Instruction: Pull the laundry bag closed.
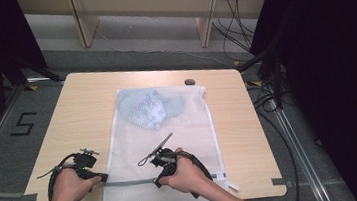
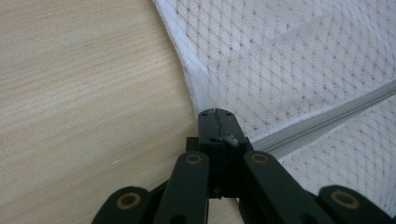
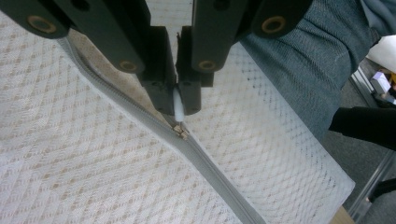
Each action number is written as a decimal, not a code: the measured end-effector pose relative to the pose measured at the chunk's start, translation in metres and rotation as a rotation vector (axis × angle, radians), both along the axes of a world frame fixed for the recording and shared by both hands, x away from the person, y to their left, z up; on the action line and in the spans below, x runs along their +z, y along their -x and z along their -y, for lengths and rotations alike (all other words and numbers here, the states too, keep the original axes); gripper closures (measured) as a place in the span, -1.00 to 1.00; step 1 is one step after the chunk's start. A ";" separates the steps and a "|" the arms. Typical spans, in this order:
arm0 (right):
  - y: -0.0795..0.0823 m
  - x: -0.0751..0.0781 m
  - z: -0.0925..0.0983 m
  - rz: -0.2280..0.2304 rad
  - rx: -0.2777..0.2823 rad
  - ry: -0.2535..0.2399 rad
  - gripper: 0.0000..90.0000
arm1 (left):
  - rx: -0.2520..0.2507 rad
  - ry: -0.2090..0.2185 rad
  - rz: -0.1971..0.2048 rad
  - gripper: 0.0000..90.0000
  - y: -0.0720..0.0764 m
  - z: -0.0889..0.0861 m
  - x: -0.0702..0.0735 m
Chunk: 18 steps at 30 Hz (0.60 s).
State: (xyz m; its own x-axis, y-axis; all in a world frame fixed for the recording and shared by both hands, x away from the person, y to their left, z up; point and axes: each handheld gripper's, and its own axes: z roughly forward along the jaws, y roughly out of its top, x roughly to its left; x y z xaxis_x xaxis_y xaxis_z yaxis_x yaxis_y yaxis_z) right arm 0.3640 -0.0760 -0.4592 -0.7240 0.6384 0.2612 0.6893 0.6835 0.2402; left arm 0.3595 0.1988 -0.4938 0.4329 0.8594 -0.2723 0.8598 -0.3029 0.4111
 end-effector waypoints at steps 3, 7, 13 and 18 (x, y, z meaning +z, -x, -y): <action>-0.001 -0.002 0.001 0.018 0.024 -0.024 0.93 | 0.003 -0.001 0.007 1.00 0.000 0.001 0.000; 0.002 0.000 0.002 -0.002 -0.019 -0.017 0.93 | 0.003 -0.003 0.007 1.00 0.000 0.001 0.000; 0.000 0.000 0.007 0.011 0.008 -0.039 0.93 | 0.004 -0.002 0.007 1.00 0.000 0.001 0.000; 0.003 0.002 0.009 -0.011 -0.037 -0.030 0.93 | 0.005 -0.005 0.007 1.00 0.001 0.001 0.000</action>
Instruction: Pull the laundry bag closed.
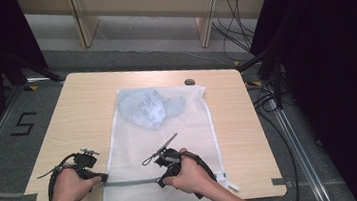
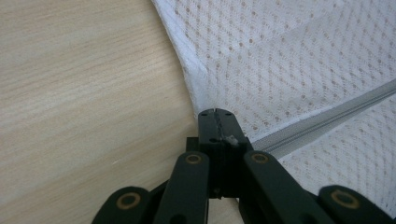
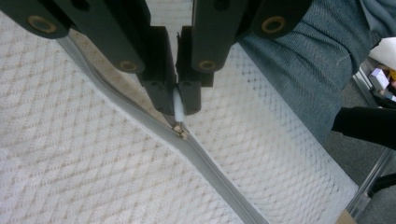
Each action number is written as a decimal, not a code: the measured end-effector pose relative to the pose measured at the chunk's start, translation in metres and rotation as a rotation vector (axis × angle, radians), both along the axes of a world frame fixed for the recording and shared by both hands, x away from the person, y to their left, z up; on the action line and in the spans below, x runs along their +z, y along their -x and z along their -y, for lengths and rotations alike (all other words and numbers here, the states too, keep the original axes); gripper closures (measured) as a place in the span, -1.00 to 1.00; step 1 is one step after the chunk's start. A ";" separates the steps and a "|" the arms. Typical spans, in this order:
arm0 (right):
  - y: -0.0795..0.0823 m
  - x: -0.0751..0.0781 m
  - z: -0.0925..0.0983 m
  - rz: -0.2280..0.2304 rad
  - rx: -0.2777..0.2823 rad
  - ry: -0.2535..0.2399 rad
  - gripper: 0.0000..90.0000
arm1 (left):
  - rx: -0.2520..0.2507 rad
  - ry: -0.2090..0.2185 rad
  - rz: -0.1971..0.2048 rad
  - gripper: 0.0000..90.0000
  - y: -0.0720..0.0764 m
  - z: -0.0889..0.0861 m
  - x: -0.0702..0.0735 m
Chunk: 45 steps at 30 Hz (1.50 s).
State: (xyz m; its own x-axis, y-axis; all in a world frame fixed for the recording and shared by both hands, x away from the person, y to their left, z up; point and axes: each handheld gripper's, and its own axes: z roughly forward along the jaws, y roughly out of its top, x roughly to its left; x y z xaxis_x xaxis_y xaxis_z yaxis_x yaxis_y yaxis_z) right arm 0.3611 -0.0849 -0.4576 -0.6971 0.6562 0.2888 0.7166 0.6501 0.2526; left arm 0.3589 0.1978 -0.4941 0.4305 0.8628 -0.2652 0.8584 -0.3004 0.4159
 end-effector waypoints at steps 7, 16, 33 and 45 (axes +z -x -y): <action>0.002 -0.001 0.004 0.003 0.000 -0.009 0.93 | -0.004 -0.001 0.002 1.00 0.000 0.000 0.000; 0.002 -0.001 0.005 0.011 -0.006 -0.010 0.93 | -0.002 0.002 0.000 1.00 0.000 0.000 0.000; 0.001 0.003 0.014 0.008 -0.013 -0.006 0.93 | -0.002 0.005 -0.003 1.00 0.000 -0.001 0.000; 0.001 0.003 0.017 -0.002 -0.031 0.001 0.93 | -0.003 0.005 -0.003 1.00 0.000 -0.001 0.000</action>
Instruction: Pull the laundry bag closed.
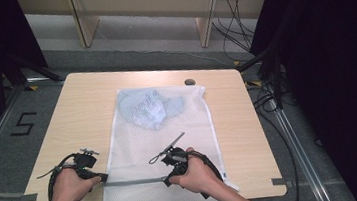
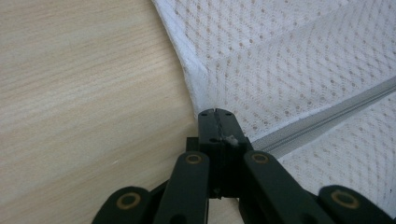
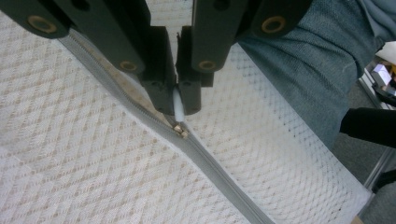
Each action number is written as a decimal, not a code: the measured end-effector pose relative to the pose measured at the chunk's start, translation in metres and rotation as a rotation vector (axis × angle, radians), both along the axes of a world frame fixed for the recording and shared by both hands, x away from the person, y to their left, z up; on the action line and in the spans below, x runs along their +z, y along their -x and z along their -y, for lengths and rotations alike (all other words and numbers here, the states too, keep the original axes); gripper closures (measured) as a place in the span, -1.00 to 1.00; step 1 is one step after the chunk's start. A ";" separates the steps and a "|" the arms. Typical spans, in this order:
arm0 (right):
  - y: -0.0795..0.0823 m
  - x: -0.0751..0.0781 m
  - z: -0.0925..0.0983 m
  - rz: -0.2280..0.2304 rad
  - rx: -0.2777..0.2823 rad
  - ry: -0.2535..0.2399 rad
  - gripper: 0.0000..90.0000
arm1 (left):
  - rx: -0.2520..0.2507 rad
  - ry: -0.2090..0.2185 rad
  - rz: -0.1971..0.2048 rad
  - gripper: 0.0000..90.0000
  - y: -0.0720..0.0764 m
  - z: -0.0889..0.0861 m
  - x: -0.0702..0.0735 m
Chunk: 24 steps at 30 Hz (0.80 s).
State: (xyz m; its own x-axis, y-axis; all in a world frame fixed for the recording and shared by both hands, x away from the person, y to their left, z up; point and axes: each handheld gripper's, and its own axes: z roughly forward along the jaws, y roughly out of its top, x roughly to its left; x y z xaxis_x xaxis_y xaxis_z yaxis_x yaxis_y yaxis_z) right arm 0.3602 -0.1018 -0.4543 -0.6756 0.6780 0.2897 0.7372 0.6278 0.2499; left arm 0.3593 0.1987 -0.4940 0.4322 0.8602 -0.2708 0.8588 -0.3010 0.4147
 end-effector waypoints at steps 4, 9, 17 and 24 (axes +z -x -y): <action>-0.001 0.001 0.002 0.000 0.006 -0.002 0.93 | 0.002 0.002 0.000 1.00 0.000 0.000 0.000; -0.002 0.001 0.005 0.000 0.000 -0.004 0.93 | 0.002 0.003 -0.001 1.00 0.000 0.000 0.000; -0.002 0.001 0.012 -0.002 -0.011 0.003 0.93 | 0.003 0.002 -0.002 1.00 0.000 0.000 0.000; -0.002 0.002 0.015 0.003 -0.022 0.000 0.93 | 0.003 0.003 -0.003 1.00 0.000 0.000 0.000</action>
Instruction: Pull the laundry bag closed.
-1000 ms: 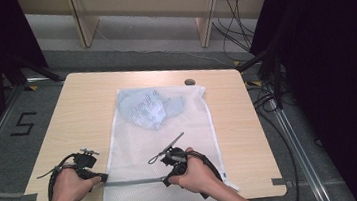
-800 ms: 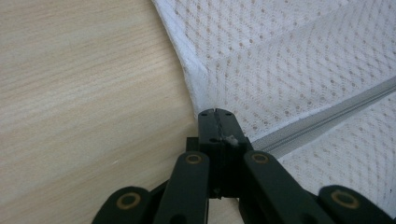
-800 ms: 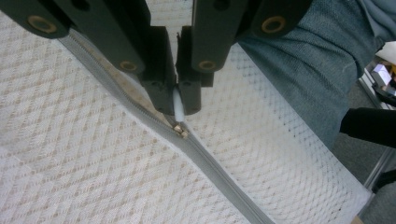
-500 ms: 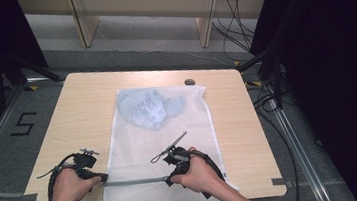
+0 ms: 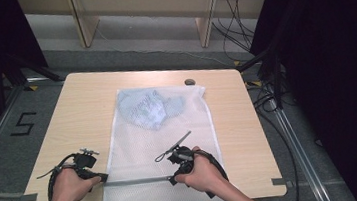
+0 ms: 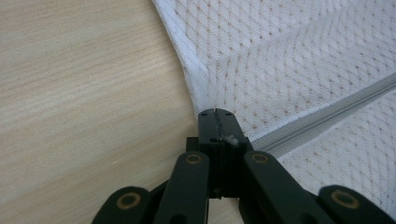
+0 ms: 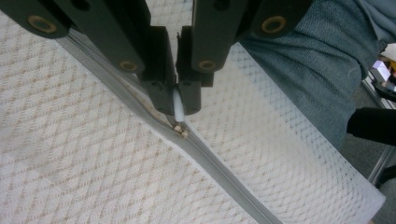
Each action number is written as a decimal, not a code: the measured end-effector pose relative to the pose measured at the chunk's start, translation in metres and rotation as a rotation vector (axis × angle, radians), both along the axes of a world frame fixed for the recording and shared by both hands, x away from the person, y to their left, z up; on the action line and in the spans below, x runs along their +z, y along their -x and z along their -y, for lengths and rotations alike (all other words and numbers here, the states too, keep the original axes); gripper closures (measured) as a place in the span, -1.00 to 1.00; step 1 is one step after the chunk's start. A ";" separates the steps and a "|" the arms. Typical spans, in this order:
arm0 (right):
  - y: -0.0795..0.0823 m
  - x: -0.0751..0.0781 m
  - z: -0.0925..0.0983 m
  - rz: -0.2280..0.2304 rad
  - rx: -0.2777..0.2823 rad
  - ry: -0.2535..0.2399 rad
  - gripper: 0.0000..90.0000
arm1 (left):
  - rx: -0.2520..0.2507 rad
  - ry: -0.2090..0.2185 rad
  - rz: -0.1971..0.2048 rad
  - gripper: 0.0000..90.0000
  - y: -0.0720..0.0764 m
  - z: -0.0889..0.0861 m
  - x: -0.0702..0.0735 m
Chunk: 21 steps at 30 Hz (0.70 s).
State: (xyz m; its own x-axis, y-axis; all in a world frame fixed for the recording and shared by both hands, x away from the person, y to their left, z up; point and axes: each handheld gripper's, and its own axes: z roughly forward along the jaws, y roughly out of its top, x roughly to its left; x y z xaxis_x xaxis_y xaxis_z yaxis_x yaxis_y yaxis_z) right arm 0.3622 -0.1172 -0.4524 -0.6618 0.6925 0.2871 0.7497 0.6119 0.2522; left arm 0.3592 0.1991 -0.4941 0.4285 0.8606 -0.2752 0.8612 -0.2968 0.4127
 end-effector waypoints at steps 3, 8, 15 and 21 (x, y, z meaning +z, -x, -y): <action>-0.001 0.000 0.002 0.005 0.007 0.002 0.93 | 0.000 0.001 0.000 1.00 0.000 0.000 0.000; 0.000 0.001 0.004 0.004 0.000 -0.001 0.93 | 0.000 0.000 0.001 1.00 0.000 0.000 0.000; 0.000 0.001 0.008 0.003 -0.003 0.007 0.93 | -0.001 -0.001 0.001 1.00 0.000 0.000 0.000; 0.001 0.000 0.012 0.005 -0.021 0.004 0.93 | -0.001 -0.001 0.001 1.00 0.000 0.000 0.000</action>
State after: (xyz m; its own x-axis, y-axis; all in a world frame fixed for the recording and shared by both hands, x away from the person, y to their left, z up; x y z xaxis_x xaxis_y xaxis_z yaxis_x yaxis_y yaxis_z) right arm 0.3614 -0.1294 -0.4522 -0.6483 0.7077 0.2810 0.7613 0.5970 0.2531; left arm 0.3594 0.1990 -0.4941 0.4297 0.8604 -0.2741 0.8604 -0.2980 0.4135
